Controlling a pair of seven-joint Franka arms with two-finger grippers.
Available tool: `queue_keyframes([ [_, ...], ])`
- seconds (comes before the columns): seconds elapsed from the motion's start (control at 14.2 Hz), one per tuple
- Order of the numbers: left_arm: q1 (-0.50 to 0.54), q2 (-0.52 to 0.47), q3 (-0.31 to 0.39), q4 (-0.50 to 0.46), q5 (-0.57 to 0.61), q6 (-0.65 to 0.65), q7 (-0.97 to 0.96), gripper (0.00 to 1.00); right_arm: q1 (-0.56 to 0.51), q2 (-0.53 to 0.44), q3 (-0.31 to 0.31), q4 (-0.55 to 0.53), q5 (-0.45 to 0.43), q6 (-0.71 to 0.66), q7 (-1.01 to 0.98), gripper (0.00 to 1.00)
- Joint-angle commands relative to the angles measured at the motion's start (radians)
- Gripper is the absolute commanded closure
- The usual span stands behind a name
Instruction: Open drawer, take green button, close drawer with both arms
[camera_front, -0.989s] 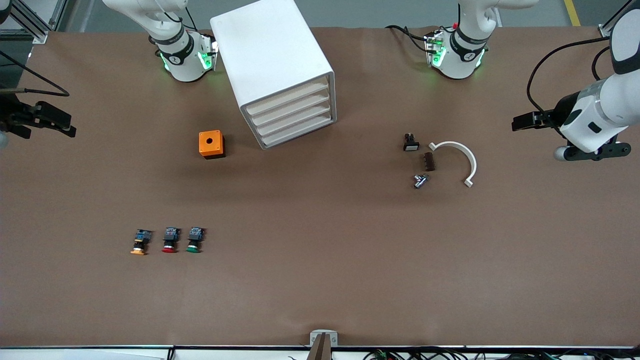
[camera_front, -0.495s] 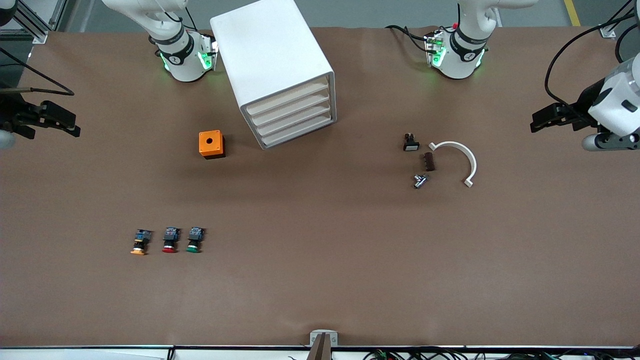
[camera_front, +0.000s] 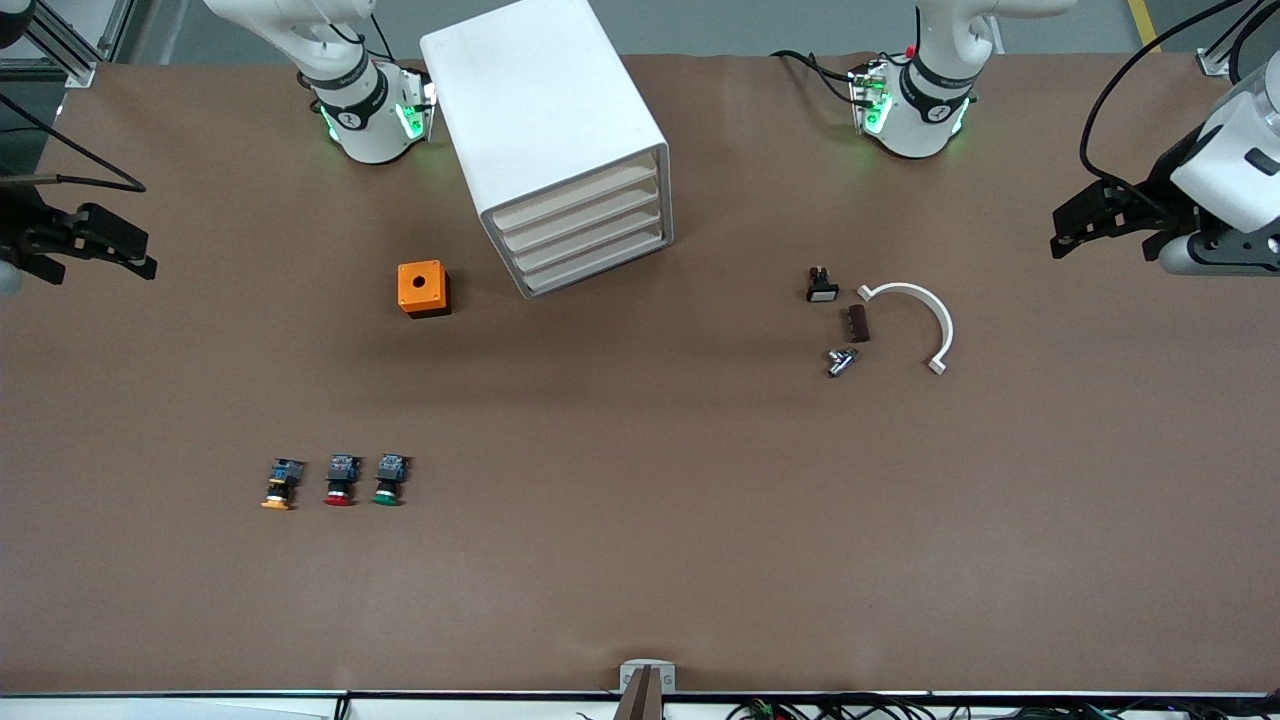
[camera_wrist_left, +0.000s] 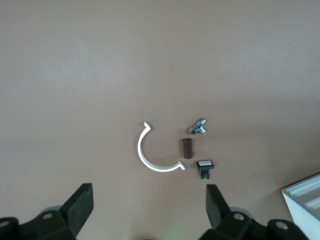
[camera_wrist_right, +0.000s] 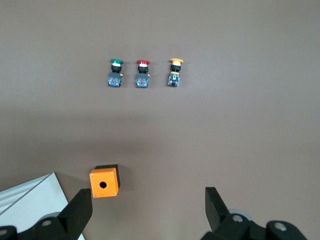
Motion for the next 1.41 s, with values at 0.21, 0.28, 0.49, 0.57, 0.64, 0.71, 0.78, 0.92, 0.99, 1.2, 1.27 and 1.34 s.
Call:
queue_keyframes([
  [0.21,0.027,0.028,0.007,0.033,0.012,-0.004,0.000,0.01,0.001,-0.066,-0.001,-0.081,0.008,0.078,-0.041,0.00],
  [0.28,0.029,0.029,0.007,0.031,0.011,-0.004,0.000,0.01,0.001,-0.069,-0.001,-0.085,0.010,0.079,-0.041,0.00],
  [0.49,0.032,0.029,0.007,0.031,0.011,0.006,0.000,0.01,0.001,-0.069,-0.001,-0.085,0.010,0.079,-0.040,0.00],
  [0.57,0.032,0.031,0.007,0.031,0.011,0.006,0.001,0.01,0.001,-0.069,-0.001,-0.085,0.011,0.081,-0.040,0.00],
  [0.64,0.032,0.031,0.007,0.031,0.011,0.006,0.001,0.01,0.001,-0.071,-0.001,-0.085,0.013,0.078,-0.038,0.00],
  [0.71,0.032,0.031,0.009,0.031,0.011,0.007,0.001,0.01,0.001,-0.071,-0.001,-0.085,0.014,0.073,-0.032,0.00],
  [0.78,0.032,0.032,0.007,0.031,0.011,0.007,0.001,0.01,0.000,-0.071,-0.001,-0.085,0.017,0.070,-0.026,0.00],
  [0.92,0.033,0.032,0.007,0.031,0.011,0.007,0.001,0.01,0.000,-0.072,-0.002,-0.085,0.025,0.067,-0.023,0.00],
  [0.99,0.053,0.038,0.006,0.031,0.009,0.007,0.001,0.01,-0.003,-0.074,-0.002,-0.087,0.042,0.066,-0.020,0.00],
  [1.2,0.090,0.051,-0.003,0.033,0.000,0.010,0.004,0.01,-0.003,-0.078,-0.004,-0.090,0.056,0.052,0.009,0.00],
  [1.27,0.090,0.051,-0.003,0.033,0.000,0.010,0.004,0.01,-0.003,-0.078,-0.004,-0.090,0.056,0.047,0.012,0.00],
  [1.34,0.090,0.051,-0.003,0.033,0.000,0.010,0.004,0.01,-0.003,-0.078,-0.006,-0.090,0.056,0.047,0.014,0.00],
])
